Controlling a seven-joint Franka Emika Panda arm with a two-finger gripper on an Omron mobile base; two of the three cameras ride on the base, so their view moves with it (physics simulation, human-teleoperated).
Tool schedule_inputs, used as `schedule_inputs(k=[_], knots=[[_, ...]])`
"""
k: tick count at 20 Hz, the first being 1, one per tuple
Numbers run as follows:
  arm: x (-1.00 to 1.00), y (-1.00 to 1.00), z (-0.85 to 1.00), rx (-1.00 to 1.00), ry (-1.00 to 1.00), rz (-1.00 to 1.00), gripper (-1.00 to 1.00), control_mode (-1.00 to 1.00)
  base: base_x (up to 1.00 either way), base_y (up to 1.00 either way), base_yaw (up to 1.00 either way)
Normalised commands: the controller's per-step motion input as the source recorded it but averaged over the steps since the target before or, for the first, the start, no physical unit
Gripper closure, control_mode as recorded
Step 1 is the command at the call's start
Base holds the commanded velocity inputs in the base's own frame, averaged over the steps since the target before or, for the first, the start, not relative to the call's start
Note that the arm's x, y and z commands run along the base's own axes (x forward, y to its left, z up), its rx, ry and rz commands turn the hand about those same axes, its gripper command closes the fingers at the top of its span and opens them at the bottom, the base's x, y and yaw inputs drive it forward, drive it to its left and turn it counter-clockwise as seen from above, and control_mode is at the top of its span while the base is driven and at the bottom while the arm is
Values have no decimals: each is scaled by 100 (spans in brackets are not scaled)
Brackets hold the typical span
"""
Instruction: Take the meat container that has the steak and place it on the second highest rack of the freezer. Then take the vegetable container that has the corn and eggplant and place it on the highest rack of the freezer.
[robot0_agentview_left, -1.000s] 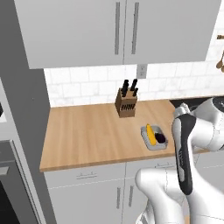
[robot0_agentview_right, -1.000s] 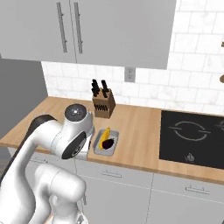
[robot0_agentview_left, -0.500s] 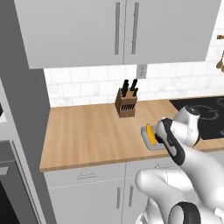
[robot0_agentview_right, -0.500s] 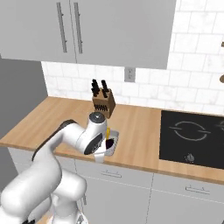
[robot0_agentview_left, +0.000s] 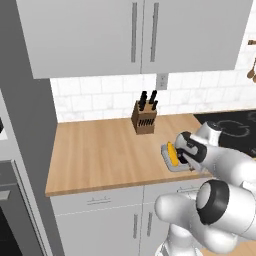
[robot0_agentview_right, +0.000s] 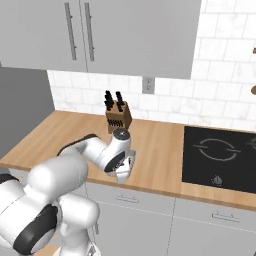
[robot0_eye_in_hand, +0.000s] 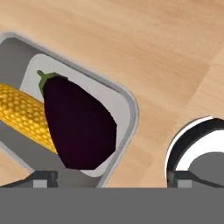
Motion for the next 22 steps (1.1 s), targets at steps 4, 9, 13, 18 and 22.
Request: schedule_inputs(k=[4,9,13,18,22], knots=[[-1,-23,-44,-1,17,-9,-100,-100,0,0,0],[0,-6,-10,0,4,-3,-100,-100,0,0,0],[-7,0,-7,0,3,0,-100,-100,0,0,0],[-28,2,2,0,-6,0,-100,-100,0,0,0],[1,8,-15,-6,11,0,-100,-100,0,0,0]])
